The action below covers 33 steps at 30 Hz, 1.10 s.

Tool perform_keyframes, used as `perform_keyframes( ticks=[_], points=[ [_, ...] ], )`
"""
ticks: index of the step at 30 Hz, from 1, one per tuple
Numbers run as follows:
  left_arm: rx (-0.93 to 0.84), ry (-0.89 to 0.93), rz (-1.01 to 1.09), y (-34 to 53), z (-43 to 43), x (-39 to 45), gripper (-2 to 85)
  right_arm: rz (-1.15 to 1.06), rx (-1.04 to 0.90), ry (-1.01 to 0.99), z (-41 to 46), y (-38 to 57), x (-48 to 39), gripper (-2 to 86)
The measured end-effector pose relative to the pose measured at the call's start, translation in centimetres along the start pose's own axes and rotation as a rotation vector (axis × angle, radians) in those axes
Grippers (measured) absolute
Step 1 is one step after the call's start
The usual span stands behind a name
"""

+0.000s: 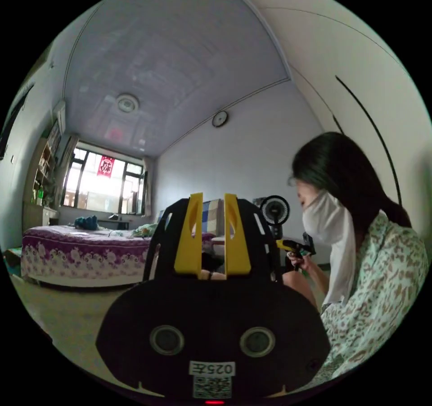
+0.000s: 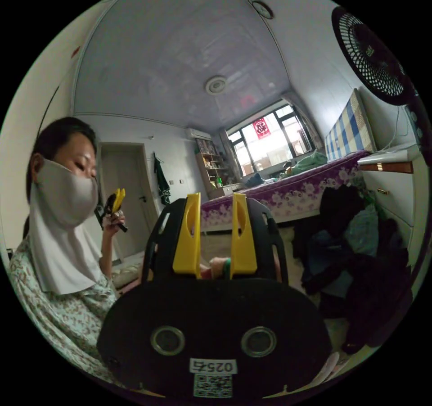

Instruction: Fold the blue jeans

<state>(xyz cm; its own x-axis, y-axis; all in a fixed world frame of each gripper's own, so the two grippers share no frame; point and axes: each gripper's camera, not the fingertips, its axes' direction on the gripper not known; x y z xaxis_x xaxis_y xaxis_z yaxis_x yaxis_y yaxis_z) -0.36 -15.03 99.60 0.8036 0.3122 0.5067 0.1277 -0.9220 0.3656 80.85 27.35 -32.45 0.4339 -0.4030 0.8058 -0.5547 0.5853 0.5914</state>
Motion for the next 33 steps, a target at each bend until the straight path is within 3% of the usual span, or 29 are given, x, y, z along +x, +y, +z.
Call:
perform_keyframes(
  ticks=[4, 9, 13, 16, 20, 24, 28, 29, 31, 33],
  points=[
    [0.121, -0.009, -0.028, 6.0, -1.1, -0.8, 2.8, 0.013, -0.030, 0.005, 1.2, 0.8, -3.2, 11.0],
    [0.028, 0.097, -0.263, 15.1, 3.7, -7.4, 3.3, 0.044, -0.111, 0.082, 7.0, 1.0, -2.4, 10.3],
    [-0.060, 0.323, -0.513, 23.0, 9.5, -12.9, 4.4, -0.026, -0.407, 0.287, 18.5, 0.2, 3.3, 11.4],
    [-0.137, 0.375, -0.663, 27.4, 11.6, -16.1, 6.0, -0.132, -0.674, 0.463, 29.9, 2.4, 9.8, 14.2],
    [-0.229, 0.133, -0.639, 29.4, 10.0, -20.0, 6.8, -0.336, -0.984, 0.635, 45.3, 8.3, 18.8, 15.7],
    [-0.314, -0.074, -0.574, 28.9, 8.5, -22.9, 6.8, -0.388, -1.129, 0.719, 55.9, 11.0, 25.0, 15.3],
    [-0.348, -0.133, -0.673, 29.5, 7.9, -26.8, 7.2, -0.204, -1.417, 0.712, 63.7, 14.2, 31.1, 7.8],
    [-0.366, -0.151, -0.717, 30.2, 8.1, -27.9, 8.1, -0.311, -1.378, 0.796, 64.1, 14.7, 30.0, 0.4],
    [-0.391, -0.171, -0.796, 32.0, 9.0, -29.7, 9.7, -0.429, -1.376, 0.745, 63.9, 15.6, 27.5, -0.4],
    [-0.404, -0.151, -0.899, 34.9, 10.7, -31.5, 11.5, -0.482, -1.218, 0.728, 62.0, 14.8, 24.0, -0.8]
  ],
)
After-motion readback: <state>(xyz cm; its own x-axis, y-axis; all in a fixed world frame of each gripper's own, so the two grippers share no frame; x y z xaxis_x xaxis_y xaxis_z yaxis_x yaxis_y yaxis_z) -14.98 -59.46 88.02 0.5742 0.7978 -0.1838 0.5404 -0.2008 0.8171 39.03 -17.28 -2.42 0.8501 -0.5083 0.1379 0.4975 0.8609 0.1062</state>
